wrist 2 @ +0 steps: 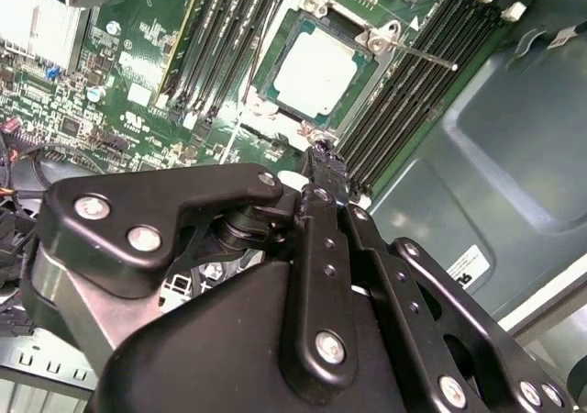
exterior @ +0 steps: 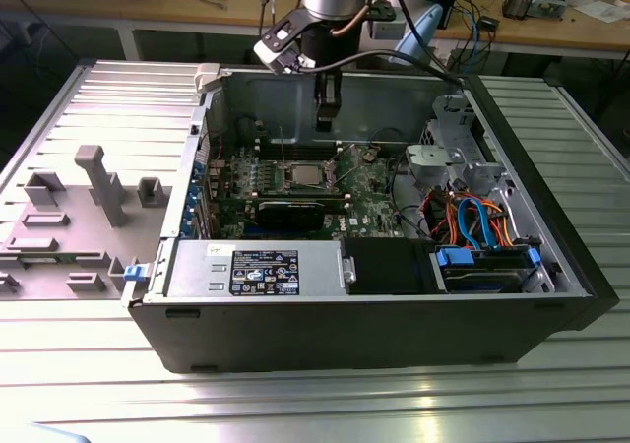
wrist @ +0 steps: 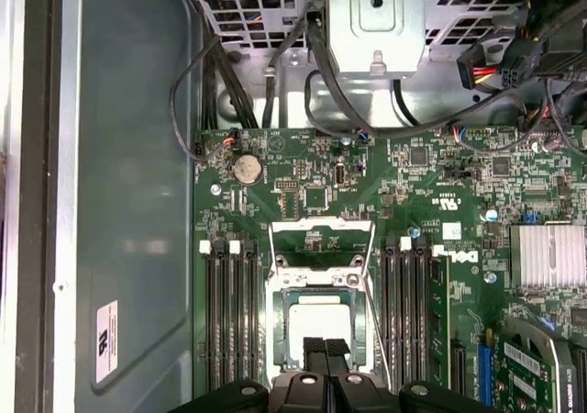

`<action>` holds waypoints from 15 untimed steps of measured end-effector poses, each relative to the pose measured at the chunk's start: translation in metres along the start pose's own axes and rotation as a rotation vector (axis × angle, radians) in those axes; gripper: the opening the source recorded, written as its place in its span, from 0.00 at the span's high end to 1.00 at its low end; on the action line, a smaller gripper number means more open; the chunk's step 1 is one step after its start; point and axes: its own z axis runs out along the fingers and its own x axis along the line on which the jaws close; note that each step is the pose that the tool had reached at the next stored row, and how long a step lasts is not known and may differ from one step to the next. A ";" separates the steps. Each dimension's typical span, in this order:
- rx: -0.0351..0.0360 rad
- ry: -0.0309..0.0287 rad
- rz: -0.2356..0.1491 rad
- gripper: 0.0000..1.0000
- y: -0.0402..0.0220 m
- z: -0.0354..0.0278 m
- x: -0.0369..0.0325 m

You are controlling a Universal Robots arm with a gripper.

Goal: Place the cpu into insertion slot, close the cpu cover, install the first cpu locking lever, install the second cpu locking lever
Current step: 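Close the cpu cover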

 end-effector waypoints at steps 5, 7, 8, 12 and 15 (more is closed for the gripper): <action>0.0000 0.0000 0.000 0.89 0.0059 0.0001 0.0000; 0.0000 0.0000 0.000 0.89 0.0080 0.0002 0.0000; 0.0000 0.0000 0.000 0.89 0.0091 0.0002 0.0000; 0.0000 0.0000 0.000 0.89 0.0121 0.0002 0.0001; 0.0000 0.0000 0.000 0.89 0.0129 0.0003 0.0001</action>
